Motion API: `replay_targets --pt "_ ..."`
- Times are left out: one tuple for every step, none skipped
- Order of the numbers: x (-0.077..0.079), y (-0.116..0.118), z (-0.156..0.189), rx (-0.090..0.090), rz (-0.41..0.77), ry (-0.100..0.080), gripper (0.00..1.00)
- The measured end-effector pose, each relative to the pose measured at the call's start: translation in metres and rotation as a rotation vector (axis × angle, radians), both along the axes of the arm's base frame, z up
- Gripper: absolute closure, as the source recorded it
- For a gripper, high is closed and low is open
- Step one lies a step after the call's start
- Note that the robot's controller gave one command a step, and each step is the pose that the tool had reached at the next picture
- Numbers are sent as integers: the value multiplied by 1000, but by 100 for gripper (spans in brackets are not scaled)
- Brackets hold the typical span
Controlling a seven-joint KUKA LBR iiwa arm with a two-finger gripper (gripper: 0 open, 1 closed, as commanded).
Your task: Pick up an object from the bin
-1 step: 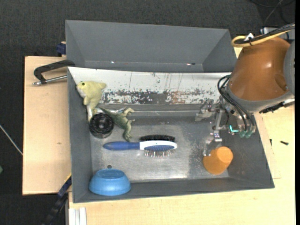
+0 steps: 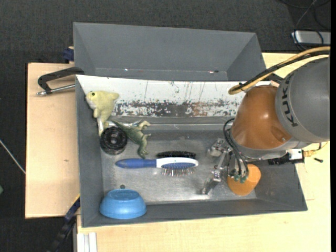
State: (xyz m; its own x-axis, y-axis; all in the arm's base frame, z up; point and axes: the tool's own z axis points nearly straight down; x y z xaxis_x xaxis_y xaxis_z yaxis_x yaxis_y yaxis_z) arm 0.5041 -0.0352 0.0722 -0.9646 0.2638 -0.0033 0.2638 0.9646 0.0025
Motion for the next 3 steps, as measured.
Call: replay_targets --pt "5 100 30 2 182 -4 0" --pt "6 96 30 0 175 -4 100" --pt "9 91 132 -1 176 -9 100"
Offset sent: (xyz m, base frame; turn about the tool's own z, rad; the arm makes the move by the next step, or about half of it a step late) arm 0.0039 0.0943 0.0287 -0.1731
